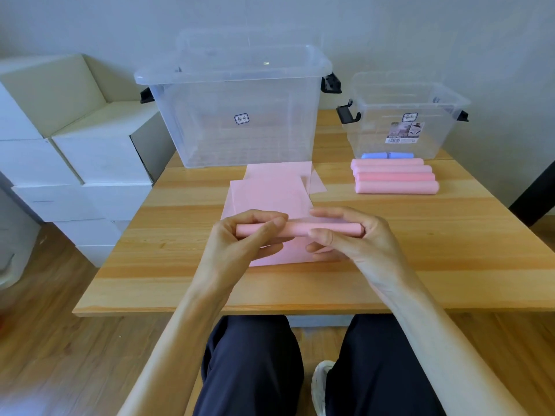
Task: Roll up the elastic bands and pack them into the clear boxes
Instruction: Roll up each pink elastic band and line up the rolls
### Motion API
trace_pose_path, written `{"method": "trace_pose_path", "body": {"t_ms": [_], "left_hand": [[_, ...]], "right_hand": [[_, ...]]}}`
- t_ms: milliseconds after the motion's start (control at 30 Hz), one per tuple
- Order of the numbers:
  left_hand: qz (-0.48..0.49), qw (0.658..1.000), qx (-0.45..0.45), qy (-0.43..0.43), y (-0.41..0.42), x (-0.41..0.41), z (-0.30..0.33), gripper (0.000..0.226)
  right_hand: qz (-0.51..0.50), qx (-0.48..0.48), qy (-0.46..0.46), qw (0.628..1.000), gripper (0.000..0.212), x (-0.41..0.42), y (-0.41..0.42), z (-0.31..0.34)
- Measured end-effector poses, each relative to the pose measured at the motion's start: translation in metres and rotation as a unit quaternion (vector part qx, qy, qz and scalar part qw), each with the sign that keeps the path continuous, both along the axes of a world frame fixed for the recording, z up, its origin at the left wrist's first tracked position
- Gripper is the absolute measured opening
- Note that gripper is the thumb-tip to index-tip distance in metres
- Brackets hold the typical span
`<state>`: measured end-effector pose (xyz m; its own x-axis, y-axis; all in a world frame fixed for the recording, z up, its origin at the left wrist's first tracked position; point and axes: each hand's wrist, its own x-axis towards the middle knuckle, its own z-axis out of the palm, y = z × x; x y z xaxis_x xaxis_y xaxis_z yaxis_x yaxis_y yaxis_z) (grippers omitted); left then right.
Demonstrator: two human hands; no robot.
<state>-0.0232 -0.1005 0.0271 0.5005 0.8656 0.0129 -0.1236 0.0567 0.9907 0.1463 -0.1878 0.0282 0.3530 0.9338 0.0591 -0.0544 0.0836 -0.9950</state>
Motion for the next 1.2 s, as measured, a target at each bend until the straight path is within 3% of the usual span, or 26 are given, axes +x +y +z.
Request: {"method": "trace_pose_path", "body": {"t_ms": [100, 300, 467, 667, 867, 1033, 1200], "left_hand": [[-0.004, 1.0, -0.015, -0.021, 0.0019, 0.0011, 0.0013, 0.019], [0.028, 0.999, -0.033, -0.033, 0.0051, 0.0028, 0.0014, 0.022], [-0.019, 0.999, -0.025, -0.019, 0.0074, -0.0009, 0.0008, 0.027], [-0.002, 1.0, -0.022, -0.005, 0.0078, -0.0006, -0.0015, 0.02], [-0.066, 0.996, -0.054, -0.006, 0.0077, -0.0036, 0.0003, 0.028], [-0.035, 0.998, -0.042, -0.013, 0.0076, -0.0047, -0.0043, 0.027], [-0.042, 0.999, -0.016, -0.014, 0.0031, -0.0061, -0.0043, 0.024]], "right_hand": [[-0.016, 0.005, 0.003, 1.0, 0.018, -0.0003, 0.003, -0.0001], [-0.006, 0.005, 0.01, 1.0, 0.029, -0.004, 0.0072, 0.0009], [-0.037, 0.015, 0.016, 0.999, 0.02, -0.0033, 0.0101, -0.0006], [0.0, -0.009, 0.001, 1.0, 0.027, -0.0024, 0.0071, 0.0008], [-0.027, 0.008, 0.005, 1.0, 0.021, -0.0032, 0.0083, -0.0003], [0.01, 0.002, 0.002, 1.0, 0.031, -0.0036, 0.0047, 0.0005], [-0.022, 0.01, 0.009, 1.0, 0.024, -0.0055, 0.0037, -0.0032]]}}
